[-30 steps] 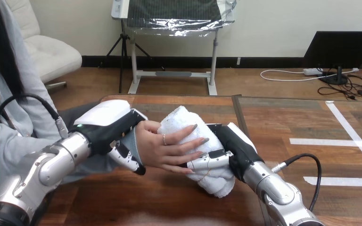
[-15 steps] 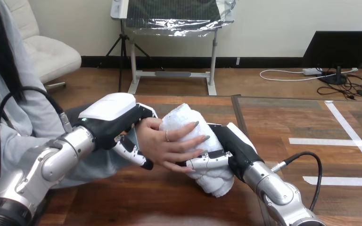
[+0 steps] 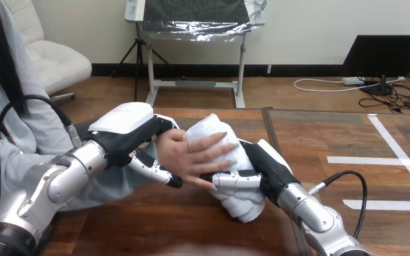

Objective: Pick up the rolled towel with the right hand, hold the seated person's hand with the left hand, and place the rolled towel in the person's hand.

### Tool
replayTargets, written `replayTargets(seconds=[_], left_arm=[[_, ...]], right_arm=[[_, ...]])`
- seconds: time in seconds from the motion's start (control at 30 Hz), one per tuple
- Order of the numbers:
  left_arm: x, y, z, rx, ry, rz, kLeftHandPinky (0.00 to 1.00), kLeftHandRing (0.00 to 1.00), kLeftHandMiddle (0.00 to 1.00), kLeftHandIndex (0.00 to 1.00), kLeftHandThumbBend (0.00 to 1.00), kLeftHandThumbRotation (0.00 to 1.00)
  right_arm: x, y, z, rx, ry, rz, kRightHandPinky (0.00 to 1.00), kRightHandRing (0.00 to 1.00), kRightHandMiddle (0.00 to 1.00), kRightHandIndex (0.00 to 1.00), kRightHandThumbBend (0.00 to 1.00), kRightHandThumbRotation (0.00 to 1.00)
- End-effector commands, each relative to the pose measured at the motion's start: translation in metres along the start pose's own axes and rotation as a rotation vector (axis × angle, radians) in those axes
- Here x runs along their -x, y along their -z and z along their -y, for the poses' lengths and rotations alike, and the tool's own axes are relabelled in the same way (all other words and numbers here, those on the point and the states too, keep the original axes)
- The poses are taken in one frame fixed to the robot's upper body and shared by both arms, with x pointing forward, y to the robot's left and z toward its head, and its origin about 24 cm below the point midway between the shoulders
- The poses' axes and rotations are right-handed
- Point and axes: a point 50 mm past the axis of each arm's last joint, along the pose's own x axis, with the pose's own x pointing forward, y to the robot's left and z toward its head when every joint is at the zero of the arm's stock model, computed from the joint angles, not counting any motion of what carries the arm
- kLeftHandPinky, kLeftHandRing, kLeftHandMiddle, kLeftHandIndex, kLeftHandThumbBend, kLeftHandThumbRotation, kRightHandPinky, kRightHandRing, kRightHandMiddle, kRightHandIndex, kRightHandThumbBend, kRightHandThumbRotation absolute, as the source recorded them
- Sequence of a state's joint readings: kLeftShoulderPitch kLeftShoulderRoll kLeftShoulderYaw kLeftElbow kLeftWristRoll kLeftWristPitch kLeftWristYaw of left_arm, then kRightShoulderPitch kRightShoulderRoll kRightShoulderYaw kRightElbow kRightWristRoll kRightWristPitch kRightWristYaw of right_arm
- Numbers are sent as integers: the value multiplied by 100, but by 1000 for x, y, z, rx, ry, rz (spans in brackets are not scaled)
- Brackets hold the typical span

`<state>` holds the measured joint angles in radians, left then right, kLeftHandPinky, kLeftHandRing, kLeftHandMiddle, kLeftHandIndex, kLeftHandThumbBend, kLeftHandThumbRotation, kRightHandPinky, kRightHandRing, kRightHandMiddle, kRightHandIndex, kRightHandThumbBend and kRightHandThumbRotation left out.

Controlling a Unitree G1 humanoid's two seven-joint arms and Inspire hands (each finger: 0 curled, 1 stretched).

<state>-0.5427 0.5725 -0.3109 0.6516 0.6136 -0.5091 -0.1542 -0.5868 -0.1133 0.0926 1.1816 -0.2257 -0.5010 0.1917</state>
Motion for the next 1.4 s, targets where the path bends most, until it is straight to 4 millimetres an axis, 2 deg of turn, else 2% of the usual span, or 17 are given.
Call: replayTargets(seconds=[0.0, 0.27, 0.5, 0.8, 1.07, 1.37], left_arm=[[-8, -15, -41, -50, -140, 72, 72, 80, 85, 90, 99, 51], [-2, -9, -35, -65, -141, 57, 81, 87, 89, 94, 100, 56], [1, -6, -32, -55, -134, 36, 85, 90, 91, 95, 100, 53], [6, -2, -27, -47, -128, 22, 86, 91, 93, 97, 100, 50], [12, 3, -20, -31, -121, 10, 88, 93, 95, 99, 100, 54], [17, 8, -13, -14, -112, 1, 89, 94, 96, 100, 100, 55]], right_arm=[[-18, -34, -4, 50, -43, 110, 75, 85, 86, 92, 100, 52], [-16, -32, -2, 86, -42, 97, 78, 89, 89, 96, 100, 64], [-15, -31, 0, 112, -45, 99, 81, 91, 92, 98, 100, 72], [-14, -30, 3, 136, -62, 90, 85, 94, 95, 100, 100, 78], [-12, -27, 6, 150, -91, 82, 90, 98, 98, 100, 100, 84], [-9, -25, 9, 169, -110, 81, 93, 98, 100, 100, 100, 96]])
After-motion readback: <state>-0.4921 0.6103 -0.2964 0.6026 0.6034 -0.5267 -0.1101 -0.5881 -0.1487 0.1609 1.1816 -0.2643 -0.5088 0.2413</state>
